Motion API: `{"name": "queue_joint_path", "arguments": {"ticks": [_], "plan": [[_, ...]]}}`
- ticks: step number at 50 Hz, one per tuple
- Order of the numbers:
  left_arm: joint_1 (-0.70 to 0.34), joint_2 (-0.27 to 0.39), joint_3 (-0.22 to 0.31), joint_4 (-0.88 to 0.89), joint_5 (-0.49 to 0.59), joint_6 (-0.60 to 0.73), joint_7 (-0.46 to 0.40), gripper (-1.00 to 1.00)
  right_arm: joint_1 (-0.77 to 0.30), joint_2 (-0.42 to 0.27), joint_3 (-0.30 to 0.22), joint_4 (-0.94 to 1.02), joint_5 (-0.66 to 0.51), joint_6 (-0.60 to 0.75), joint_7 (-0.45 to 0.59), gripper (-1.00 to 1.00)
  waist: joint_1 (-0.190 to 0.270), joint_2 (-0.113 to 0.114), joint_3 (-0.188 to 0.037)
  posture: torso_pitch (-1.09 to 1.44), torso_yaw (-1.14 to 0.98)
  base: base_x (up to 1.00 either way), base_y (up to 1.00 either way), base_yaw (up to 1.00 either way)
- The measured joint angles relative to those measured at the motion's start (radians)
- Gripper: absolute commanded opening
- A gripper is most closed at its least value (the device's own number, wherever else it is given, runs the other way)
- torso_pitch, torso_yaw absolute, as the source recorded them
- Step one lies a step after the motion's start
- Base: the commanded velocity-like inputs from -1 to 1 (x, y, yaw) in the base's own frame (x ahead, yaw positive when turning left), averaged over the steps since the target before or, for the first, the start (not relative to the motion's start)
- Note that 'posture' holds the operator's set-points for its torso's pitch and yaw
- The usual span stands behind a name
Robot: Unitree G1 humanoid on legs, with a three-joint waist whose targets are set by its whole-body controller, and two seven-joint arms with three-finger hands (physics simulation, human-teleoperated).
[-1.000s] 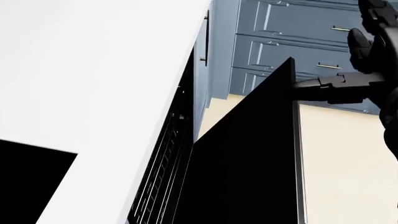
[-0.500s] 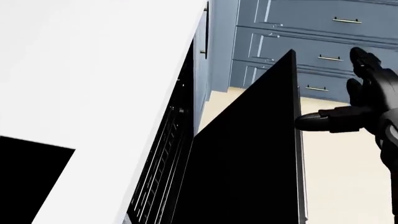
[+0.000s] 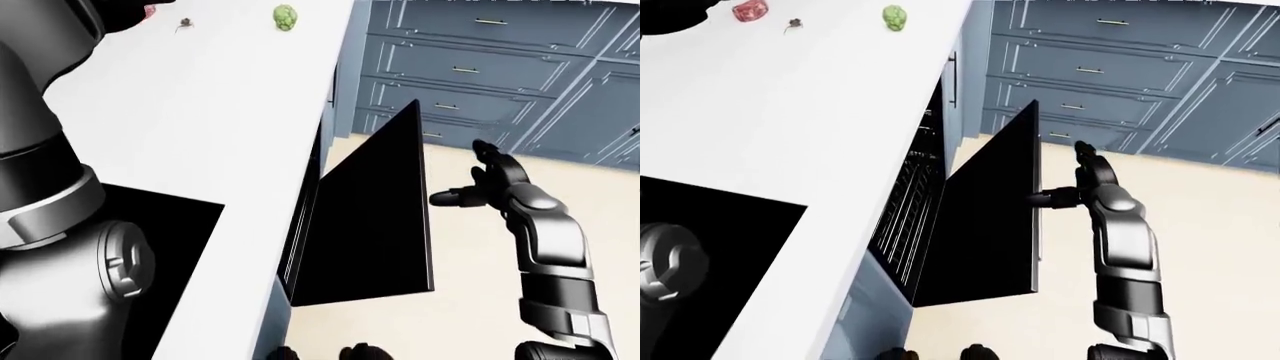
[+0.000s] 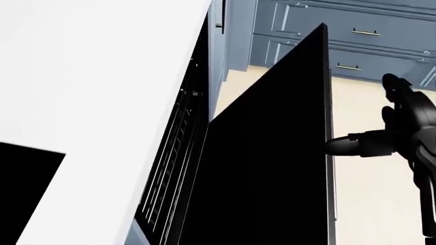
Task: Close the dishwasher door
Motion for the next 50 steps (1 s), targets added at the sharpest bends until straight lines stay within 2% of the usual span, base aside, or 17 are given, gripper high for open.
{"name": "queue_joint_path", "arguments": {"ticks": [11,21,27,32,38,50], "plan": [[-0.011,0.002,0.001,0.004,-0.015,0.009,0.01,1.0,0.008,-0.006,0.0,-0.015,-0.005,0.012,0.012,1.0,0.002,0.002,0.045,0.47,0.0,0.0,0.0,0.0],[-0.019,-0.003,-0.005,0.014,-0.027,0.002,0.015,1.0,0.006,-0.019,-0.023,0.05,0.013,0.01,0.029,1.0,0.0,0.0,0.082,0.57,0.0,0.0,0.0,0.0],[-0.02,-0.002,-0.004,0.009,-0.032,0.007,0.02,1.0,-0.006,-0.031,-0.027,0.231,0.028,-0.095,0.023,1.0,-0.002,-0.003,0.1,0.63,0.0,0.0,0.0,0.0],[-0.029,0.004,-0.002,0.023,-0.031,0.002,0.02,1.0,-0.01,-0.021,0.019,0.398,0.004,-0.208,0.01,1.0,-0.008,-0.001,0.121,0.68,0.0,0.0,0.0,0.0],[-0.038,0.006,-0.003,0.028,-0.041,0.0,0.026,1.0,-0.01,-0.014,0.022,0.418,0.0,-0.257,0.019,1.0,-0.008,0.009,0.151,0.71,0.0,0.0,0.0,0.0],[-0.034,0.01,-0.004,0.035,-0.059,-0.011,0.037,1.0,-0.051,-0.028,0.021,0.593,-0.006,-0.369,-0.018,1.0,-0.014,0.001,0.177,0.71,0.0,0.0,0.0,0.0]]}}
